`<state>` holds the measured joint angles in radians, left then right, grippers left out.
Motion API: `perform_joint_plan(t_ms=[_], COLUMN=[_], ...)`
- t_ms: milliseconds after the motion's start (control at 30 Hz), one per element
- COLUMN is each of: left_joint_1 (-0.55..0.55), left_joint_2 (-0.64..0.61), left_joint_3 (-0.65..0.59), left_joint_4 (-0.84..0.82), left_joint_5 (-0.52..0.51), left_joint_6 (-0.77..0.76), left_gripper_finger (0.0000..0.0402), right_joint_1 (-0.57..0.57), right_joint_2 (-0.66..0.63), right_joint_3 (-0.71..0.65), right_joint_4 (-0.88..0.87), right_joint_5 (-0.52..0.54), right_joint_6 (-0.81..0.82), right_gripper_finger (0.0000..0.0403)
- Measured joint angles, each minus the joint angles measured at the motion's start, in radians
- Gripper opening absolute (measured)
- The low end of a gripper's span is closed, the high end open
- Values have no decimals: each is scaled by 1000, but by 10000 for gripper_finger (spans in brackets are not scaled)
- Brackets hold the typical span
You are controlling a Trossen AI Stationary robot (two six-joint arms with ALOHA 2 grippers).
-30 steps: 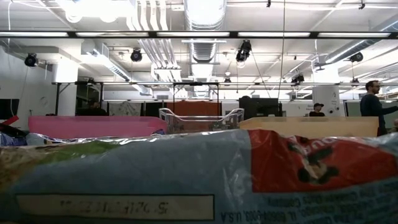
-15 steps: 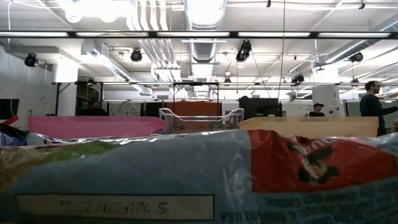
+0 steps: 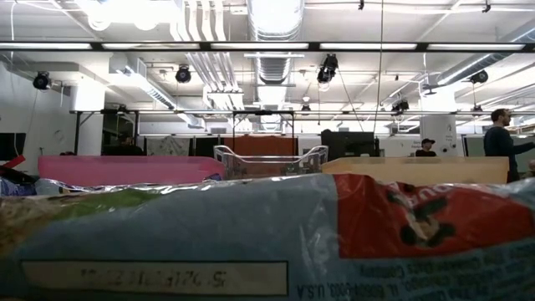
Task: Pick and place Granola Bars by type
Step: Put the blue granola bar into the transparent bin
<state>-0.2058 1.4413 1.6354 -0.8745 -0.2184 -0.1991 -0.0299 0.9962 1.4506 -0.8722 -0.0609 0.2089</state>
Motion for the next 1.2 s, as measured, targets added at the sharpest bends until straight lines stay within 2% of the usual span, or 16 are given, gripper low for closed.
perform_joint_plan(t_ms=[133, 300, 500, 967, 1200], left_joint_1=[1, 3, 3, 35, 50], left_joint_2=[74, 160, 229, 352, 393], left_joint_3=[94, 164, 159, 131, 87], left_joint_4=[-119, -184, -196, -218, -206], left_joint_5=[-2, -7, -1, 124, 135], left_joint_6=[30, 101, 191, 216, 236], left_gripper_finger=[218, 218, 218, 218, 218], right_joint_1=[0, 0, 0, 0, 0], right_joint_2=[0, 0, 0, 0, 0], right_joint_3=[0, 0, 0, 0, 0], right_joint_4=[0, -1, -7, -11, -14], right_joint_5=[0, 0, 0, 1, 1], right_joint_6=[-1, -2, 1, 1, 16], right_gripper_finger=[8, 8, 8, 8, 8])
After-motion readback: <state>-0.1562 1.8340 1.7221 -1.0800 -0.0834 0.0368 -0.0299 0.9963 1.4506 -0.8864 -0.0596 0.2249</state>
